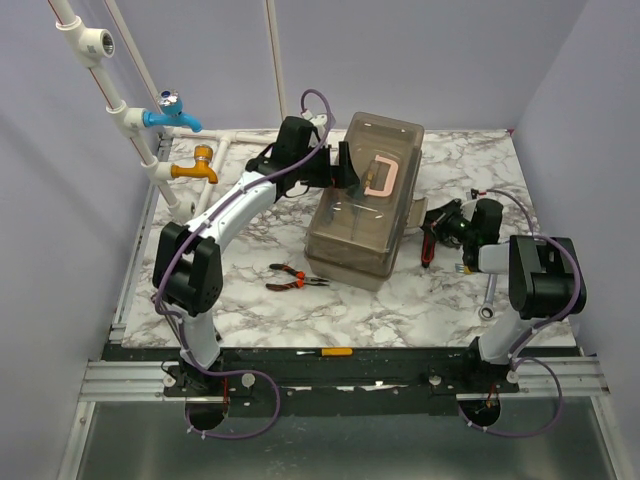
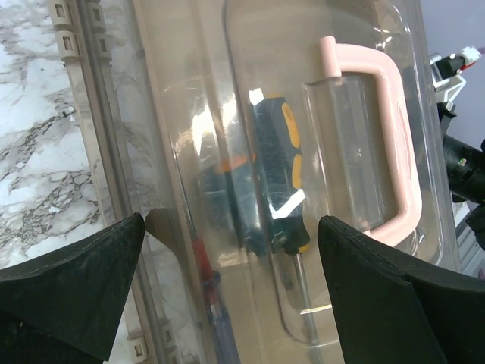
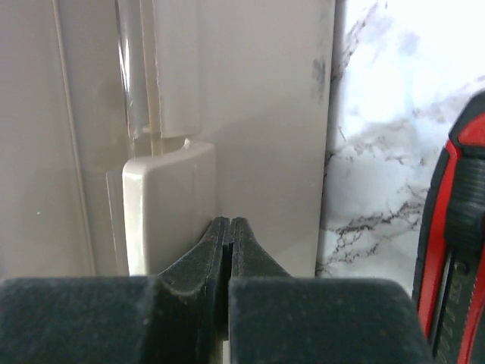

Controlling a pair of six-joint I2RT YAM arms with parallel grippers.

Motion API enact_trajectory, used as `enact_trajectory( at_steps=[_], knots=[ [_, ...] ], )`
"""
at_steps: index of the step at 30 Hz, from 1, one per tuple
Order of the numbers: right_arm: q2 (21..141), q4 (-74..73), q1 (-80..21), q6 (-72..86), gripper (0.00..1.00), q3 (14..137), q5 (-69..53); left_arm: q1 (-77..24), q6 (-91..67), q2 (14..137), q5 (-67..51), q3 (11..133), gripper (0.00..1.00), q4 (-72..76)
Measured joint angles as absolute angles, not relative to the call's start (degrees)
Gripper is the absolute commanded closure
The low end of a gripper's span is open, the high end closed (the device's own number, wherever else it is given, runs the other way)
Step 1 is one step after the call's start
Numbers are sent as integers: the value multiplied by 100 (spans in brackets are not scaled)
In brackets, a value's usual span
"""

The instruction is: Pack the tool kit

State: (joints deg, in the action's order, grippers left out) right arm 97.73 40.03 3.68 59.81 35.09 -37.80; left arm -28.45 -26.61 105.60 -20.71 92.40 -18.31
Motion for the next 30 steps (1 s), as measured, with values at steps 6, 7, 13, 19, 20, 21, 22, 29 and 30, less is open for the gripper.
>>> enact_trajectory(
  at_steps=[6, 7, 13, 19, 20, 21, 22, 29, 30],
  knots=[
    [9911, 4895, 399, 6560, 99, 3116, -4145, -2801, -2724, 10667, -2156, 9321, 1, -1820],
    [9913, 4958, 399, 6615, 99, 3094, -4171, -2792, -2733, 10669, -2158, 9321, 1, -1817],
    [9900, 5253, 386, 6794, 99, 3063, -4351, -2735, -2773, 10696, -2178, 9338, 1, -1809],
    [9898, 5253, 384, 6783, 99, 3063, -4364, -2733, -2788, 10698, -2182, 9338, 1, -1804],
    [9898, 5203, 384, 6742, 99, 3072, -4364, -2733, -2790, 10707, -2189, 9345, 1, -1804],
    [9874, 5030, 379, 6637, 99, 3111, -4362, -2733, -2790, 10711, -2196, 9351, 2, -1806],
    [9830, 4751, 353, 6471, 99, 3186, -4322, -2735, -2790, 10737, -2222, 9376, 1, -1802],
    [9299, 1009, -222, 4624, 99, 4829, -2637, -2705, -2790, 10803, -2290, 9408, 1, -1739],
    [9303, 567, -316, 4425, 99, 5109, -2344, -2687, -2790, 10803, -2285, 9408, 2, -1728]
  ],
)
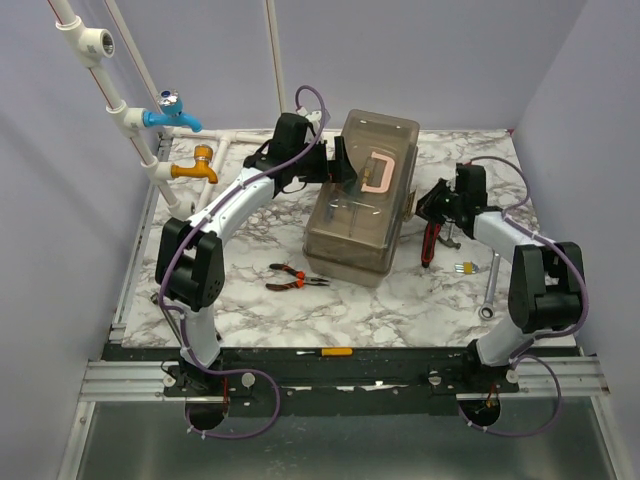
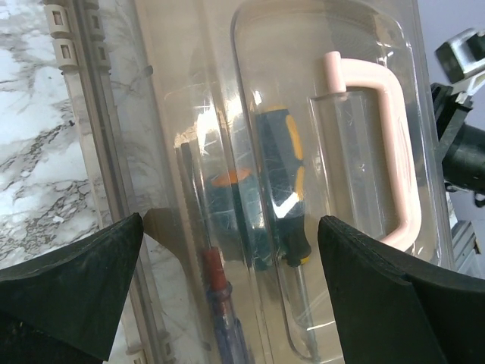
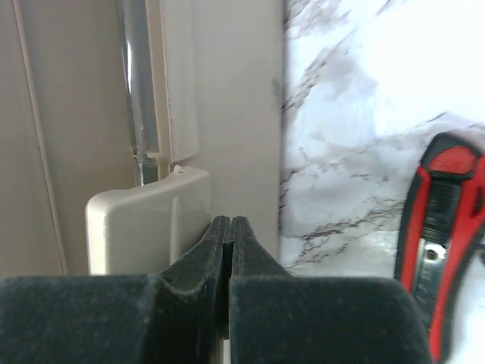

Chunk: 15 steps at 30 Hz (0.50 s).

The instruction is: Pack the tool kit

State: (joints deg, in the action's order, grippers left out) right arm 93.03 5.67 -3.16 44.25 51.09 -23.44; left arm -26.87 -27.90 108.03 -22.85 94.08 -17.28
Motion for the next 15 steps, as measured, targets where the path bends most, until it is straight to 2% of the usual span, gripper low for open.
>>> enact_trajectory(
  at_steps=[8, 15],
  knots=[
    [9784, -2359, -1151, 3551, 99, 7131, 12, -2635, -2790, 10820, -2252, 9406, 2, -1682],
    [10333, -3479, -1627, 3463, 99, 7948, 1479, -2635, -2790, 10825, -2255, 9404, 2, -1671]
  ],
)
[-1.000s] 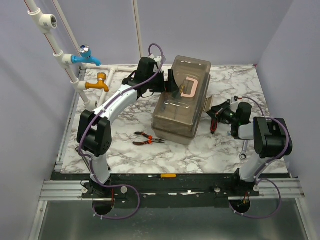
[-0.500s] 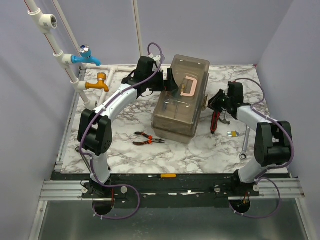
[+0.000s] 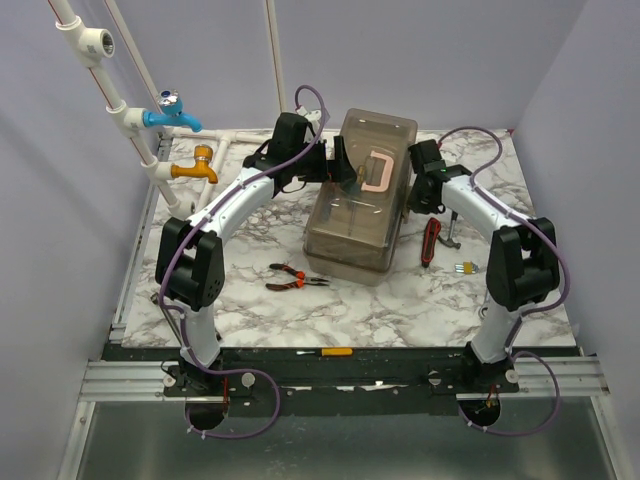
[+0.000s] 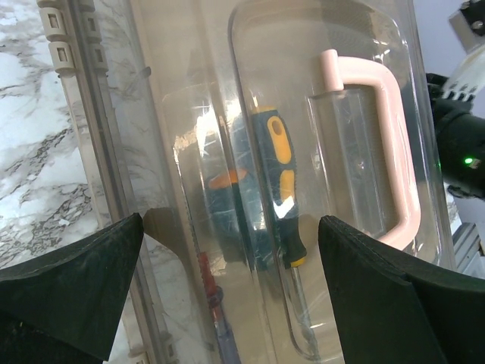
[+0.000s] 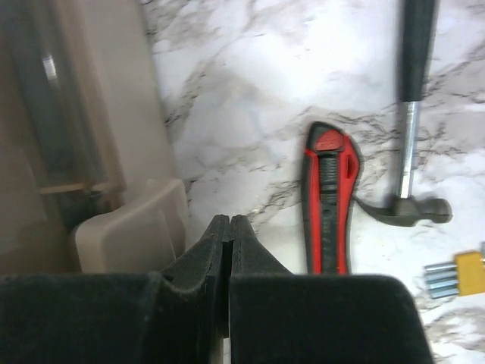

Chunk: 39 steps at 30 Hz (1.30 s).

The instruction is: Pack the tool kit

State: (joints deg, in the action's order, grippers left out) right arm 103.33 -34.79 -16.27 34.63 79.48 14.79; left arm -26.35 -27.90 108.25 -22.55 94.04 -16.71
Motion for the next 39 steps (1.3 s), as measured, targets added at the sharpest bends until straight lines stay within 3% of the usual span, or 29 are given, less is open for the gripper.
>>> enact_trajectory(
  at_steps=[6, 11, 16, 23, 29, 39],
  knots=[
    [10722, -4025, -1914, 3452, 99, 8479, 2300, -2630, -2781, 10825, -2255, 9395, 2, -1649],
    [10613, -3671, -1911, 3347, 99, 8248, 2187, -2630, -2766, 10833, -2259, 9393, 2, -1640],
    [10158, -2429, -1774, 3236, 99, 7371, 1573, -2622, -2766, 10847, -2294, 9393, 2, -1619],
    [10304, -502, -1601, 3498, 99, 6348, -314, -2421, -2722, 10916, -2213, 9393, 2, -1365],
    [10582, -309, -1653, 3660, 99, 6226, -808, -2338, -2742, 10960, -2112, 9325, 2, -1057],
    [9039, -454, -1647, 3413, 98, 5806, -268, -2403, -2687, 10768, -1806, 9201, 1, -1081]
  ],
)
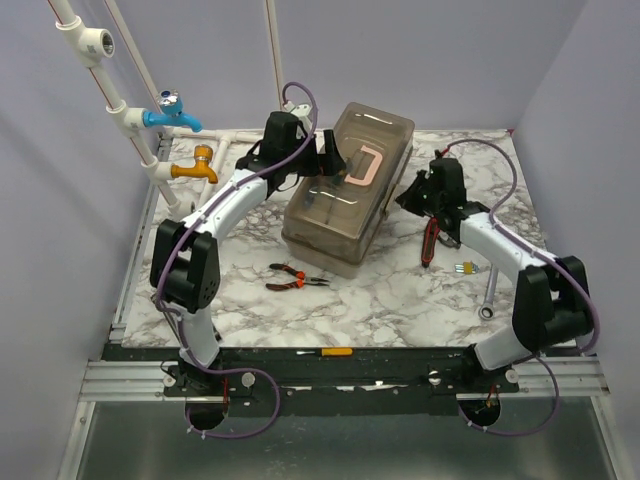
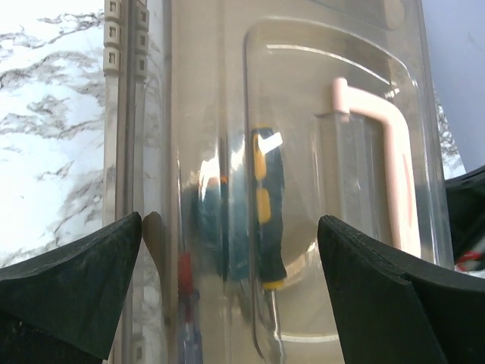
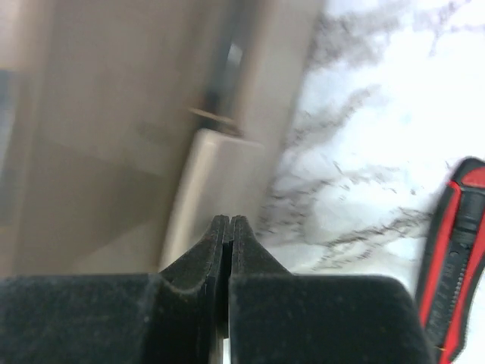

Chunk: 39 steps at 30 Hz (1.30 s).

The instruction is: Pack the tool kit

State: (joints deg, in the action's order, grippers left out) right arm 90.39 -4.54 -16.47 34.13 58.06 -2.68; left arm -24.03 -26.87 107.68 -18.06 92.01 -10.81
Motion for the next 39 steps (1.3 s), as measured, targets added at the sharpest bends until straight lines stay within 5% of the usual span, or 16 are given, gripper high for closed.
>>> enact_trajectory(
  at_steps=[13, 15, 17, 19, 29, 39],
  knots=[
    [7150, -143, -1752, 2952, 87, 5767, 1385, -2731, -2637, 7843, -913, 7334, 2, -908],
    [7094, -54, -1752, 2832, 67, 5704, 1697, -2720, -2639, 7336, -576, 6877, 2, -655],
    [7035, 119, -1752, 2714, 25, 5561, 1938, -2650, -2639, 6816, -204, 6285, 2, -440],
    [6899, 434, -1752, 2434, 1, 5251, 2171, -2499, -2659, 6335, 161, 5627, 1, -266],
    [6683, 1772, -1745, 1673, 0, 4108, 2980, -1693, -2834, 5183, 958, 3369, 2, 346],
    [6650, 4405, -1487, 1111, 5, 2220, 2672, -1055, -2228, 6547, 742, 3186, 1, 1076]
  ],
)
